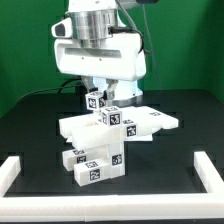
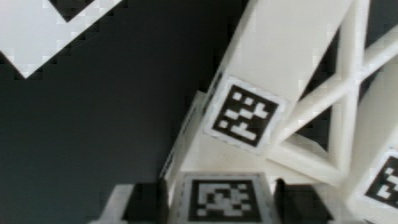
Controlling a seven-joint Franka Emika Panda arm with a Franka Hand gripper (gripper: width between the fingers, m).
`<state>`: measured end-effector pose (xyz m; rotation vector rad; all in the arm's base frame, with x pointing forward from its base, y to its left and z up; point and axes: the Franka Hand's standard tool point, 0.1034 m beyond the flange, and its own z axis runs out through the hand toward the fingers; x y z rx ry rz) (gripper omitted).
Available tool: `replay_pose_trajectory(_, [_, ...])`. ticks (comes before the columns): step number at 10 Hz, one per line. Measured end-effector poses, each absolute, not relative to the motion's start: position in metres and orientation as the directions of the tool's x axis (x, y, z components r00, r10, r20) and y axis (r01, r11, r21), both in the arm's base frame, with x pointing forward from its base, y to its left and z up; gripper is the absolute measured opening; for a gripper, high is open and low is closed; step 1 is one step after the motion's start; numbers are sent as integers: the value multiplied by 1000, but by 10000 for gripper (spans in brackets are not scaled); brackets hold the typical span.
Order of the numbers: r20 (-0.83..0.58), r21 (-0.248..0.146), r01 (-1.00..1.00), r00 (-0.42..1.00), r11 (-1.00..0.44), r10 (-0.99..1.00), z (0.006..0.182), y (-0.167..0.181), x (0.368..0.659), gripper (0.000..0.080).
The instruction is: Assemble chair
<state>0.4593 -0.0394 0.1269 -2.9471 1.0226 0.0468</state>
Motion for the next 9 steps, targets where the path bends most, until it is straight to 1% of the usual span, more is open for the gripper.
replay_pose_trajectory(3, [-17, 2, -616, 788, -788, -615, 120, -41, 458, 282])
replay_pose_trajectory(8, [-2, 3, -607, 795, -795, -607, 120, -43, 463, 284])
replay_pose_trajectory(9, [-2, 3, -607, 795, -795, -607, 120, -43, 463, 366])
